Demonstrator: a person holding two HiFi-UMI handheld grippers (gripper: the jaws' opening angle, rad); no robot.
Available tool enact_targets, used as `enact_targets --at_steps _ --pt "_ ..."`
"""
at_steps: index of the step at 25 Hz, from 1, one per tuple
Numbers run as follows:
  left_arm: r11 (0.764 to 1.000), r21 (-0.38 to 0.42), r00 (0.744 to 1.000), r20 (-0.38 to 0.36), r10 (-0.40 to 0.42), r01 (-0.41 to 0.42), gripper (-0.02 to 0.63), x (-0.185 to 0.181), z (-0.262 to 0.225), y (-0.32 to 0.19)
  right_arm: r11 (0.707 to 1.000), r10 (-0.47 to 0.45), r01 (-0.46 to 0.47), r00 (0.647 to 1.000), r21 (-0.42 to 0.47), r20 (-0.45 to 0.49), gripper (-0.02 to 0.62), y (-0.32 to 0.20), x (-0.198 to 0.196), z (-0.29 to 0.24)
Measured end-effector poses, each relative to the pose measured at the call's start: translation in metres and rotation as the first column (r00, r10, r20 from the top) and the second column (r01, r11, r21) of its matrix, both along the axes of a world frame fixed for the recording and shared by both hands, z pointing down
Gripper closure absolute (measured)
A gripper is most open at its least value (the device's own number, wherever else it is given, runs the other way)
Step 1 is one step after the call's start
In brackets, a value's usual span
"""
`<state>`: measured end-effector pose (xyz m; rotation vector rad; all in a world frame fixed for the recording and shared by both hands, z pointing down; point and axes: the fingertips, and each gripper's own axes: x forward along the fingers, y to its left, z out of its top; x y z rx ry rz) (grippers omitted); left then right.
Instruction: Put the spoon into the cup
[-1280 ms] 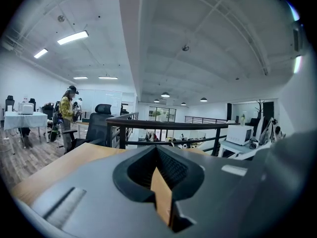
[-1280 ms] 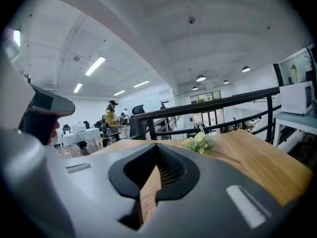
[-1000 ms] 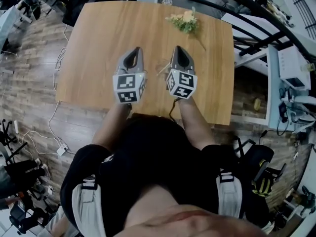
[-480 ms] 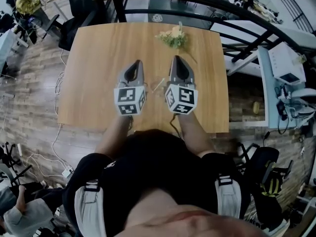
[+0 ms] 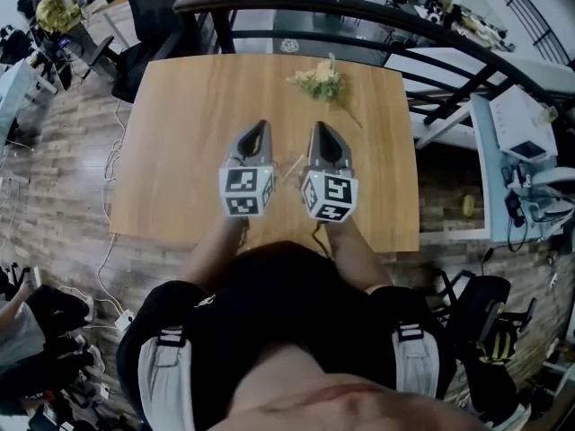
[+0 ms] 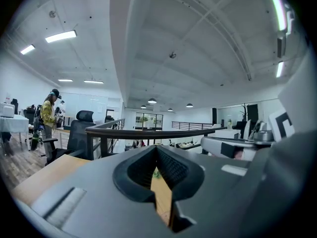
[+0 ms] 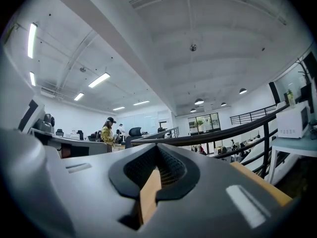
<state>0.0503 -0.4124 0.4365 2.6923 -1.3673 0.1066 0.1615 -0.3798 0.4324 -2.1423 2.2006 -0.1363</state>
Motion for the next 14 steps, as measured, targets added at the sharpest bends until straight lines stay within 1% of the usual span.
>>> enact_targets --at_steps 14 --pt "1.000 0.005 1.000 0.005 0.006 -0.006 0.594 0.0001 -0.0014 -0.0022 1.000 -0.030 0.030 0.999 0.004 0.016 0.597 -0.0059 -0.0033 -0.0038"
